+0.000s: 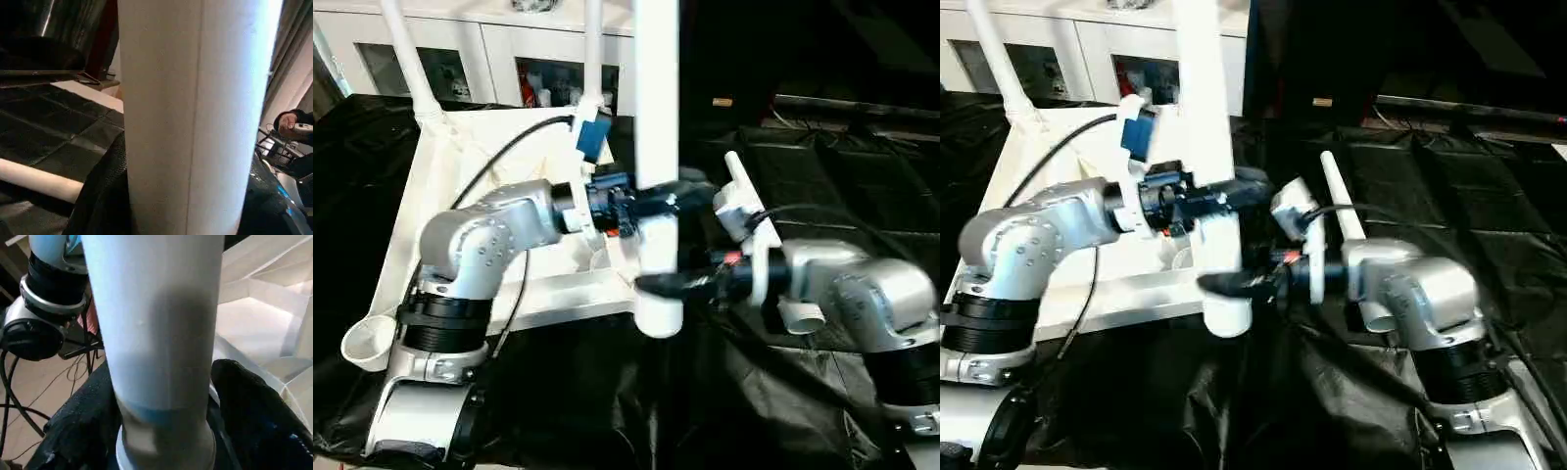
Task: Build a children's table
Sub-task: Pick table leg
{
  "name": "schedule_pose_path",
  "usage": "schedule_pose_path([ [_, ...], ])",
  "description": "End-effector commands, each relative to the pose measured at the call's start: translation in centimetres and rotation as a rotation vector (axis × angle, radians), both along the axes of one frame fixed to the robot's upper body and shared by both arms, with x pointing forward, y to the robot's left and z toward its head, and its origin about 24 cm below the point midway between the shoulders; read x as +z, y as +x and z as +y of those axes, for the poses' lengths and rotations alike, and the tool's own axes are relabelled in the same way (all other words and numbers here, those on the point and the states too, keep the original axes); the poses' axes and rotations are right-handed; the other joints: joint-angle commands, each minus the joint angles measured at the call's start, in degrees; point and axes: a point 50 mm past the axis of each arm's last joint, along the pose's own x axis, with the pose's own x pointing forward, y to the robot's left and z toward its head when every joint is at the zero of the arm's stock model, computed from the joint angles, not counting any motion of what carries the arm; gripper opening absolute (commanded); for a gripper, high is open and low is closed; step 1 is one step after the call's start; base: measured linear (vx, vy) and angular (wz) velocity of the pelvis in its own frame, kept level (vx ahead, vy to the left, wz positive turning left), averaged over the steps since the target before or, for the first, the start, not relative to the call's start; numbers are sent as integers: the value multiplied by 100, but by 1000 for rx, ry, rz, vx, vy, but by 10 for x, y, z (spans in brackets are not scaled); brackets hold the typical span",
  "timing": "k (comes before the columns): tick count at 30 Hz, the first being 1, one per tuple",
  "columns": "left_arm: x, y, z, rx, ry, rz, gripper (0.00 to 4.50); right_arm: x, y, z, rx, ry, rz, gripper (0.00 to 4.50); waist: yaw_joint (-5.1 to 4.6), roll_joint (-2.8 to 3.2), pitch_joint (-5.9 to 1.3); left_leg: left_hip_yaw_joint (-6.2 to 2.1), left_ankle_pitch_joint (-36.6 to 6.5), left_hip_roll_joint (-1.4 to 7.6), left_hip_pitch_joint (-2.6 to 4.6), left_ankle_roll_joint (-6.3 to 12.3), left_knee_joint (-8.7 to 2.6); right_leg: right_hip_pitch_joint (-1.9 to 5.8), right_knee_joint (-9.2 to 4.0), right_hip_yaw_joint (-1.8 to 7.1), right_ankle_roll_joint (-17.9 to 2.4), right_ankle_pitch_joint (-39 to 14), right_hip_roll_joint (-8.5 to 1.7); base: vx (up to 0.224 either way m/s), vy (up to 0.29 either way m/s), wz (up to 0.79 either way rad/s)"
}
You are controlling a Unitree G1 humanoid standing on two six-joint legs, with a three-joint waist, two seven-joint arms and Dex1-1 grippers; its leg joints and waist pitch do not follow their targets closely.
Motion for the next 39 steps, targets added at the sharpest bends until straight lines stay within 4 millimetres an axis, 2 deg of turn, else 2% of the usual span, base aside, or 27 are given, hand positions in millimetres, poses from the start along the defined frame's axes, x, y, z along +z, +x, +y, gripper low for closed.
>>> schedule_pose_path([
  [1,11,-5,-6,-61,-12,-53,186,1,2,-1,-6,-30,-12,305,11,-49,-429,-121,-563,386,198,97,-350,234,-388,263,-1369,-225,-520,0,0,0],
  [9,7,-8,-8,-103,17,-53,186,4,5,1,-4,-20,-36,305,16,-47,-429,-118,-573,383,198,89,-343,233,-384,265,-1363,-261,-518,0,0,0],
  [10,6,-8,-9,-103,20,-52,186,5,5,1,0,-16,-44,305,15,-26,-429,-118,-593,384,200,72,-343,227,-386,266,-1357,-273,-514,0,0,0],
  [20,6,-5,-9,-90,11,-48,186,6,3,3,15,-4,-54,305,18,-39,-424,-119,-693,380,202,23,-337,230,-396,268,-1338,-440,-515,0,0,0],
  [21,6,-5,-9,-90,11,-48,186,6,3,3,15,-4,-54,276,16,-38,-422,-121,-706,381,202,9,-338,227,-396,268,-1325,-491,-512,0,0,0],
  [27,6,-7,-9,-110,13,-46,186,6,4,4,15,8,-52,227,19,-35,-426,-121,-704,379,198,0,-333,225,-392,267,-1313,-490,-511,0,0,0],
  [32,6,-7,-9,-112,13,-45,186,6,4,4,17,10,-53,201,16,-27,-429,-126,-700,383,202,-8,-336,222,-383,265,-1322,-451,-507,0,0,0],
  [39,6,-7,-10,-116,13,-43,186,6,4,5,16,12,-54,194,16,-27,-430,-124,-723,378,199,-16,-330,227,-384,267,-1327,-458,-508,0,0,0],
])
